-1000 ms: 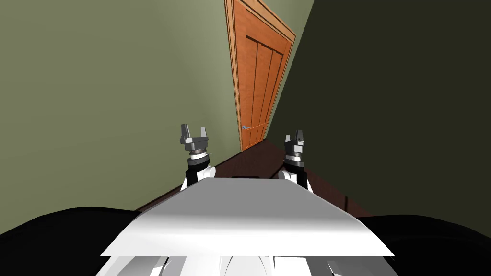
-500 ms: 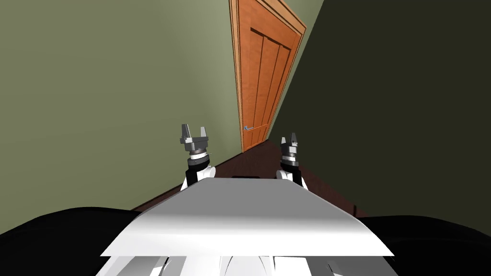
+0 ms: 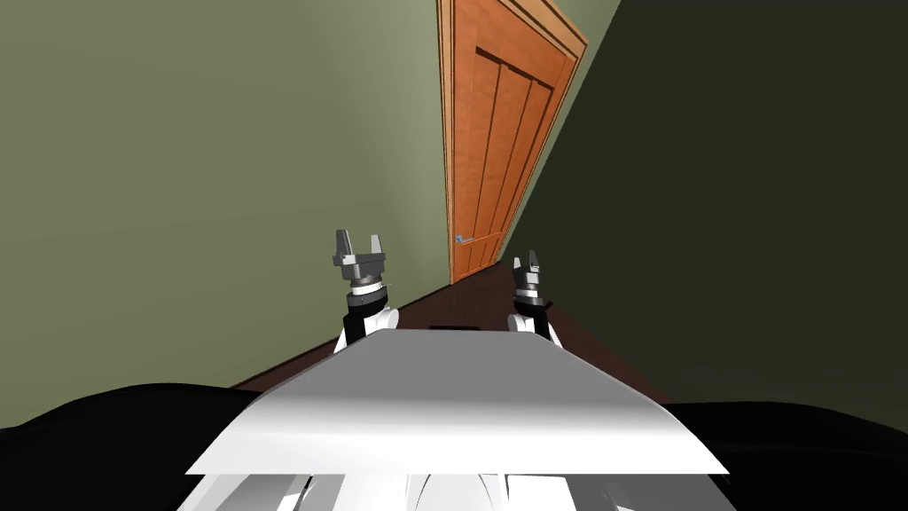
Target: Pull the door open
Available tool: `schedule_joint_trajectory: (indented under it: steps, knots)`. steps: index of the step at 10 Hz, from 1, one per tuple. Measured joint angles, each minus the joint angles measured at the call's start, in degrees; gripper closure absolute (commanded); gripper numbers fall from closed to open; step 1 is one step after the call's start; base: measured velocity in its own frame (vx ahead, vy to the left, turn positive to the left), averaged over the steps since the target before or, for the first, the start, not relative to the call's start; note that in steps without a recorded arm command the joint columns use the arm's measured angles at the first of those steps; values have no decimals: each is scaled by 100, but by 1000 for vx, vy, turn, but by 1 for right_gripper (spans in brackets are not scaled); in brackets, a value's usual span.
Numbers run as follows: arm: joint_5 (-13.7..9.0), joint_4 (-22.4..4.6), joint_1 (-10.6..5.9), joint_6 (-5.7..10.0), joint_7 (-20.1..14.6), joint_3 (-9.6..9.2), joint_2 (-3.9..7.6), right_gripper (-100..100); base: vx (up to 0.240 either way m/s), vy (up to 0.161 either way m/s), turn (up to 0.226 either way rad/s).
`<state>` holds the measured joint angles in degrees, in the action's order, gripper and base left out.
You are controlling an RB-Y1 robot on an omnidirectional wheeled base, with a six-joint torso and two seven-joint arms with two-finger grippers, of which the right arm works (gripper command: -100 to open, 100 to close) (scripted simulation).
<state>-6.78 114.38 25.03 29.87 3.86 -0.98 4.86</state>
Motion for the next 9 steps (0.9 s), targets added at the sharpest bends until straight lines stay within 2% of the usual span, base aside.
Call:
schedule_joint_trajectory:
  steps: [2,3,5,6,7,9]
  knots:
    - [-22,-373,-117,148,-119,-49,116,-100,92,-14,95]
    - [-26,-467,-143,146,-150,-62,135,-100,48,-1,93]
    - [-29,-757,-190,271,-213,-106,191,-100,46,-11,84]
    - [-27,-954,-278,313,-231,-132,204,-100,86,-14,167]
    - [-46,-1155,-362,370,-294,-139,278,-100,55,-12,65]
    - [-50,-1417,-377,476,-370,-192,336,-100,62,-20,131]
